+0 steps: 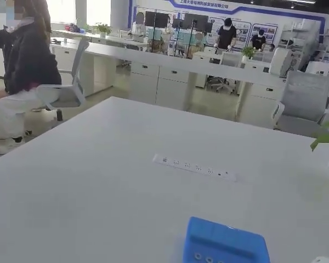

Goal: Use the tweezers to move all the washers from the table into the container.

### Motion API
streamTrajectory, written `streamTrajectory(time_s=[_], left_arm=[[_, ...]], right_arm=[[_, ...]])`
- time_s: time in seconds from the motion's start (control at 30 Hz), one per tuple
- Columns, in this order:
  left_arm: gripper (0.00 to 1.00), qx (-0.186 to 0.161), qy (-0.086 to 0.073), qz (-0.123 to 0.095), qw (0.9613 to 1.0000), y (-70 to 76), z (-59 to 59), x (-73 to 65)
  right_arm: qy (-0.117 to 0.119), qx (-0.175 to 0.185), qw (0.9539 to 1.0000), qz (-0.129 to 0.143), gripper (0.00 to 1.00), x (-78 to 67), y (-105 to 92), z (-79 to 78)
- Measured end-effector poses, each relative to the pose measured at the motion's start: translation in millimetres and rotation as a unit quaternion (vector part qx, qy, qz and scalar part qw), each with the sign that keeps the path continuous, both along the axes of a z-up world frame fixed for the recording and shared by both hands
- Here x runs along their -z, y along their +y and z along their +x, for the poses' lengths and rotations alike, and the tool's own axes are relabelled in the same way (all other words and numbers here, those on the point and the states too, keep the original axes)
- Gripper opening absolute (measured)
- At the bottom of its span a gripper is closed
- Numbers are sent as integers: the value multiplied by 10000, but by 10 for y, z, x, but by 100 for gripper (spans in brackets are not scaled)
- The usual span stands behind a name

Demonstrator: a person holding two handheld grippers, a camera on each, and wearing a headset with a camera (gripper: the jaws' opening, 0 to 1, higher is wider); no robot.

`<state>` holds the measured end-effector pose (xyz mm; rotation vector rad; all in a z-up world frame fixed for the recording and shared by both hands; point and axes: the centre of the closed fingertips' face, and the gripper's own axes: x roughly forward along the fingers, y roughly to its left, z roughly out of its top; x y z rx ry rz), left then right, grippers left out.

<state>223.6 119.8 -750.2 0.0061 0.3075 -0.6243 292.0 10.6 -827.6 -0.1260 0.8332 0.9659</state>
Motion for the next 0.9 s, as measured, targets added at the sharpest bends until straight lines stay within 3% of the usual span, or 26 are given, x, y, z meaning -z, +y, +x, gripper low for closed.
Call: streamTrajectory(time_s=[0.17,0.4,0.53,0.67,0.8,0.9], left_arm=[[93,4,-7,24,10000,0,-3,1],[93,-10,13,59,10000,10,0,19],[93,26,21,79,10000,0,-3,28],[93,43,32,95,9999,-4,-4,37],[93,47,48,103,9999,-4,-5,45],[93,48,53,104,9999,-3,-5,47]], right_arm=[[53,-35,10000,10,6,25,34,-44],[-48,-99,9999,-97,6,35,18,-61],[-181,-317,9991,-218,6,35,49,-125],[-507,-669,9954,-461,7,63,73,-173],[-822,-1002,9880,-838,6,107,72,-200],[-883,-1072,9845,-1071,5,157,27,-205]])
